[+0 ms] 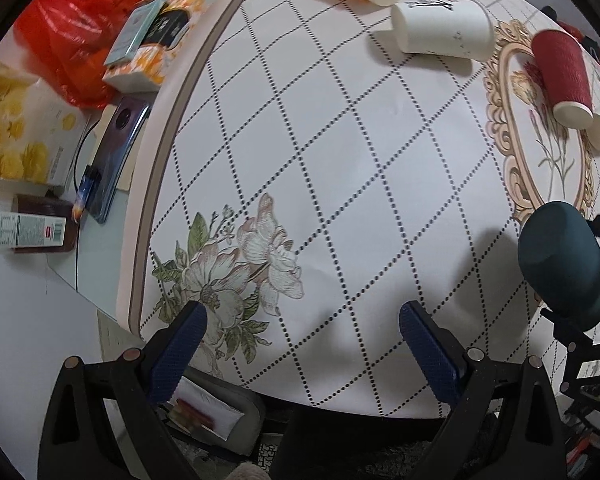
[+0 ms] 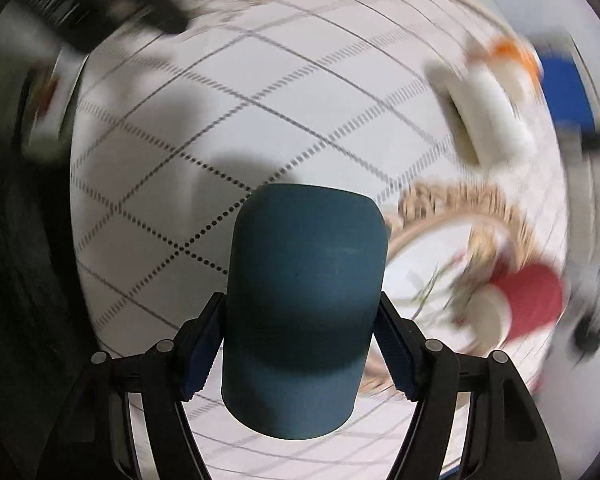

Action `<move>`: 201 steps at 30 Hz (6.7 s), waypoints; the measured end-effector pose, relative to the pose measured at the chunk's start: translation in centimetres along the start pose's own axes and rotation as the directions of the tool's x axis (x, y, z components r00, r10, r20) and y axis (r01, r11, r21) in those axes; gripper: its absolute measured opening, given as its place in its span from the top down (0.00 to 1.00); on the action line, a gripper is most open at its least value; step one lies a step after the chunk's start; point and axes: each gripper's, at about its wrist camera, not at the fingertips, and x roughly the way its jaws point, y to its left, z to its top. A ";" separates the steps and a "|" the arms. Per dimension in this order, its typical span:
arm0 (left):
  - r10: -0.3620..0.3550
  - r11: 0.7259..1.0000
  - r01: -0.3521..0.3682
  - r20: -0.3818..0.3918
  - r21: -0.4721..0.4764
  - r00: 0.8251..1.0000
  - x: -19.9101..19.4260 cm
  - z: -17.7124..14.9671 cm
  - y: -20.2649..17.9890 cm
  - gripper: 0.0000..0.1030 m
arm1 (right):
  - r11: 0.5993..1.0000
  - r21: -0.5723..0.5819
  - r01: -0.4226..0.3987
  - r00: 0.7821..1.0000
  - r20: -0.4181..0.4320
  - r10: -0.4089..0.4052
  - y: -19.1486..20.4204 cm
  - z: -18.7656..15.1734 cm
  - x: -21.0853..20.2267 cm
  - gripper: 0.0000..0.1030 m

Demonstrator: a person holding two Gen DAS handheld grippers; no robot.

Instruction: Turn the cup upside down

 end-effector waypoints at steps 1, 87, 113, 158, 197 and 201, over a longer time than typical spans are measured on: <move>0.000 1.000 0.000 0.001 0.007 1.000 0.0 0.0 -0.2 0.04 | 0.996 0.079 -0.030 1.000 0.004 0.030 -0.6 -0.5 0.1 0.29; -0.089 0.980 0.045 0.222 0.194 0.971 -9.1 0.5 -5.8 0.04 | 0.252 0.967 -0.025 0.963 0.091 -0.253 -7.0 -13.1 -8.6 0.05; -0.158 0.984 0.096 0.478 0.151 0.864 -25.8 -11.4 -4.6 0.04 | 0.200 0.979 -0.036 0.885 0.125 -0.449 2.8 -21.8 -28.7 0.05; -0.176 0.982 0.117 0.512 0.146 0.841 -32.1 -17.9 -3.9 0.01 | 0.207 0.974 -0.089 0.860 0.180 -0.478 8.7 -26.5 -39.0 0.02; -0.154 0.988 0.114 0.517 0.109 0.842 -32.7 -17.8 -3.8 0.01 | 0.235 0.966 -0.111 0.866 0.210 -0.454 8.6 -26.3 -37.7 0.02; -0.155 0.987 0.113 0.517 0.111 0.842 -32.8 -17.7 -3.7 0.01 | 0.234 0.966 -0.111 0.866 0.209 -0.454 8.6 -26.2 -37.8 0.02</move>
